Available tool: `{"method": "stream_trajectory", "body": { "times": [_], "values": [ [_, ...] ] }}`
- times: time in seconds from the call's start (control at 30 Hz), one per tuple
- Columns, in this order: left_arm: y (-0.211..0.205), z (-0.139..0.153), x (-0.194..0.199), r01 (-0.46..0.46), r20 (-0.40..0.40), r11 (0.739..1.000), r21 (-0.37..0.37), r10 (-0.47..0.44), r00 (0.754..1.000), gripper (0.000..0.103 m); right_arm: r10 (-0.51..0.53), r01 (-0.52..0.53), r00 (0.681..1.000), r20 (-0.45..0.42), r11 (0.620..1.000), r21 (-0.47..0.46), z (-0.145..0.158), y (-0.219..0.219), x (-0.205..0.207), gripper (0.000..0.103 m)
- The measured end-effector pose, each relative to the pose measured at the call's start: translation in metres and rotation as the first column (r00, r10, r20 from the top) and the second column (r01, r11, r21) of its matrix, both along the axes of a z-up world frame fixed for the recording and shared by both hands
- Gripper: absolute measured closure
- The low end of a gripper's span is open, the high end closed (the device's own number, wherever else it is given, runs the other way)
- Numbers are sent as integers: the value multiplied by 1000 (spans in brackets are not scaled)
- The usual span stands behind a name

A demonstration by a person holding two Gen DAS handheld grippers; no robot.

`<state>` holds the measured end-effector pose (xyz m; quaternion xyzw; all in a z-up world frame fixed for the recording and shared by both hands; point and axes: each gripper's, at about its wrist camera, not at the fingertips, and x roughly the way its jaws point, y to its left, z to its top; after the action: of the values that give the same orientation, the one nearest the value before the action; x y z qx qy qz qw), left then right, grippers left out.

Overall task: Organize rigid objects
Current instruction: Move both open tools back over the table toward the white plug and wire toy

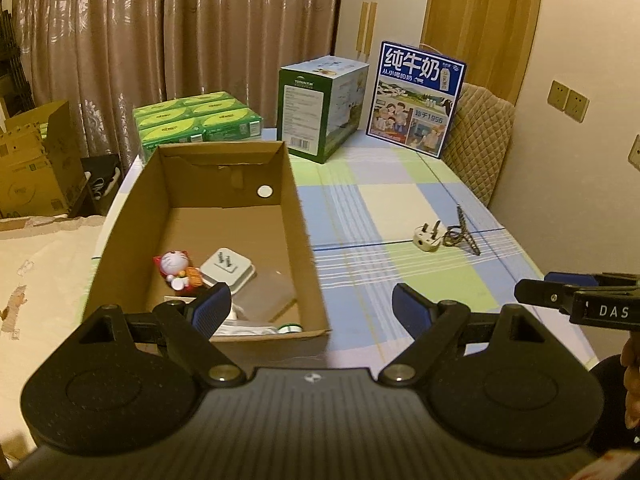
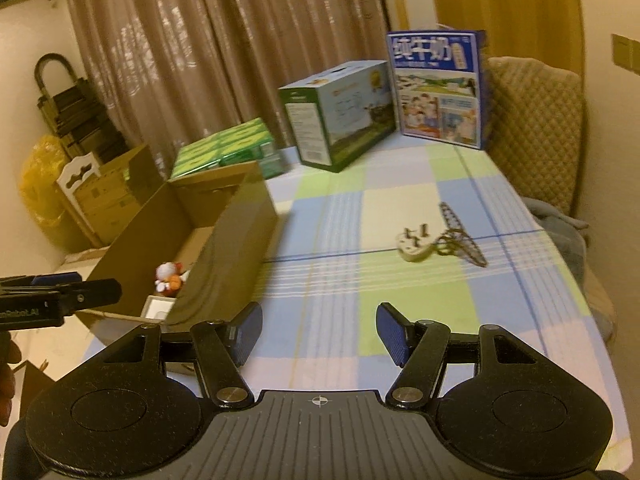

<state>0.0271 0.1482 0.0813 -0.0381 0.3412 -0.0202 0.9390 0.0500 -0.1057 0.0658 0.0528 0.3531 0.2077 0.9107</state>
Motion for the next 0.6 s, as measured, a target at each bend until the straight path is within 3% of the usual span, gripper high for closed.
{"method": "stream_trajectory", "body": {
  "times": [0.6],
  "values": [
    [-57, -4, 14, 106, 0, 994, -14, -106, 994, 18, -136, 136, 991, -1, 991, -10, -1, -64, 3, 43]
  ]
}}
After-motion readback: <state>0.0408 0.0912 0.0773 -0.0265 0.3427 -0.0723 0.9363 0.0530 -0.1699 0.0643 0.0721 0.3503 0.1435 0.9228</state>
